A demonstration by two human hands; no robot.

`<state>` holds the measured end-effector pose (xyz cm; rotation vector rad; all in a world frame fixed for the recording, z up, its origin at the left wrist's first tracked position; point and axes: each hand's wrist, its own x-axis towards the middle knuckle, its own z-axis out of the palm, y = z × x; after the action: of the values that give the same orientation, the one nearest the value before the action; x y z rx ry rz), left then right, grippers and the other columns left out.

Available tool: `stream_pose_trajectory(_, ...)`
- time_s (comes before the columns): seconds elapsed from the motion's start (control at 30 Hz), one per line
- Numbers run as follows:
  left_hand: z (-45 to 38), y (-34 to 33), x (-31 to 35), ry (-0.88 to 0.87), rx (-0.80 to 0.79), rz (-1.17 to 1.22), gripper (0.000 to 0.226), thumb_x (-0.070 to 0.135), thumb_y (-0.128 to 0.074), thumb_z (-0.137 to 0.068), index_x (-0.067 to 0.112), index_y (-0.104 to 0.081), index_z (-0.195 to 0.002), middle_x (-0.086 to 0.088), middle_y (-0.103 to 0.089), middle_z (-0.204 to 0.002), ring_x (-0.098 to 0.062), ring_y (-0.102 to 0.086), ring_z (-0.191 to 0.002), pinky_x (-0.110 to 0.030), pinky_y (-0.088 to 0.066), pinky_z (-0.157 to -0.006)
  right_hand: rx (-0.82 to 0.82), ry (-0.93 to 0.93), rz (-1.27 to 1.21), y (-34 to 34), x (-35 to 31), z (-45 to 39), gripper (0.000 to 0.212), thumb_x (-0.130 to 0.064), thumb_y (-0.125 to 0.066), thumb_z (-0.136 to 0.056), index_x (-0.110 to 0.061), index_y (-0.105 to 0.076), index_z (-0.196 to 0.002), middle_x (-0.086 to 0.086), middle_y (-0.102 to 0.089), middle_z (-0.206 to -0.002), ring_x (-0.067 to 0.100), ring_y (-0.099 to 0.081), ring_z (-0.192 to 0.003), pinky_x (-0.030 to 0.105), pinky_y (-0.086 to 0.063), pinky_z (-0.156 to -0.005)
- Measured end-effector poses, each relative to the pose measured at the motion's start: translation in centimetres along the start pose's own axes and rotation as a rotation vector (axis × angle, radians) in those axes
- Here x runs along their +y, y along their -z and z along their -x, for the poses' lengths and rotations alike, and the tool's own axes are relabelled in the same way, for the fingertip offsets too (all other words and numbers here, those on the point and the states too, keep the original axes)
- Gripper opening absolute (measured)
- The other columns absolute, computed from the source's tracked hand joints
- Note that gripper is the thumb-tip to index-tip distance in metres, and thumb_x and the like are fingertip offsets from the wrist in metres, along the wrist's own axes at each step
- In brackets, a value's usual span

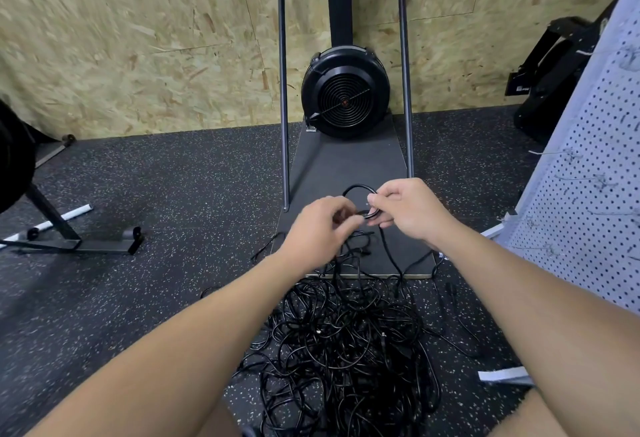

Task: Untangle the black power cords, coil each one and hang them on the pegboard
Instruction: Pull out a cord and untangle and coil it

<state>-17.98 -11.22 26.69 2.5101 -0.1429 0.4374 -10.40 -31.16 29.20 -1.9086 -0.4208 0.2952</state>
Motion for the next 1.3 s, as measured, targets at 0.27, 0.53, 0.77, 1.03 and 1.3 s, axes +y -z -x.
stream_pose_trajectory(0.27, -0.9, -1.5, -0.8, 0.207, -0.007, 0.203, 0.01, 0.024, -0.09, -0.09, 0.022, -0.081, -0.093, 0.009, -0.076, -0.082, -0.005, -0.065, -0.072, -0.033, -0.055, -0.075, -0.048, 0.032, 0.105, -0.4, 0.2, -0.1, 0.021, -0.015, -0.066, -0.109, -0.001, -0.074, -0.096, 0.008, -0.083, -0.083, 0.023, -0.083, -0.079, 0.046, -0.068, -0.082)
stream_pose_trajectory(0.53, -0.7, 0.1, -1.1, 0.152, 0.186, 0.126, 0.031, 0.003, -0.075, -0.098, 0.029, -0.086, -0.111, 0.015, -0.082, -0.105, -0.001, -0.075, -0.095, -0.028, -0.061, -0.092, 0.04, -0.067, 0.082, 0.6, 1.0, -0.9, 0.031, -0.022, -0.059, -0.112, -0.001, -0.073, -0.094, 0.018, -0.081, -0.086, 0.024, -0.083, -0.075, 0.038, -0.064, -0.075)
stream_pose_trajectory(0.77, -0.9, 2.2, -4.3, 0.293, 0.166, 0.069, 0.05, -0.014, -0.054, -0.094, 0.028, -0.079, -0.103, 0.011, -0.076, -0.098, -0.013, -0.071, -0.092, -0.028, -0.053, -0.078, 0.228, -0.153, -0.039, 3.0, 2.5, -1.5, 0.035, -0.025, -0.051, -0.113, -0.004, -0.068, -0.092, 0.017, -0.08, -0.082, 0.026, -0.083, -0.076, 0.043, -0.063, -0.081)
stream_pose_trajectory(1.03, -0.6, 2.6, -7.2, 0.506, 0.038, 0.066, 0.025, -0.003, -0.066, -0.089, 0.021, -0.069, -0.084, 0.004, -0.079, -0.083, -0.025, -0.077, -0.09, -0.043, -0.063, -0.085, 0.203, -0.109, -0.01, 2.8, 2.5, -1.6, 0.036, -0.027, -0.05, -0.113, -0.007, -0.067, -0.089, 0.017, -0.08, -0.083, 0.023, -0.083, -0.075, 0.04, -0.062, -0.079)
stream_pose_trajectory(1.3, -0.8, 3.1, -6.2, 0.48, 0.103, 0.402, 0.025, -0.02, -0.052, -0.091, 0.001, -0.061, -0.099, -0.011, -0.081, -0.094, -0.029, -0.082, -0.093, -0.056, -0.064, -0.084, 0.096, -0.19, 0.308, 3.0, 4.3, -1.8, 0.033, -0.019, -0.059, -0.108, 0.0, -0.074, -0.085, 0.007, -0.08, -0.071, 0.017, -0.081, -0.066, 0.036, -0.063, -0.076)
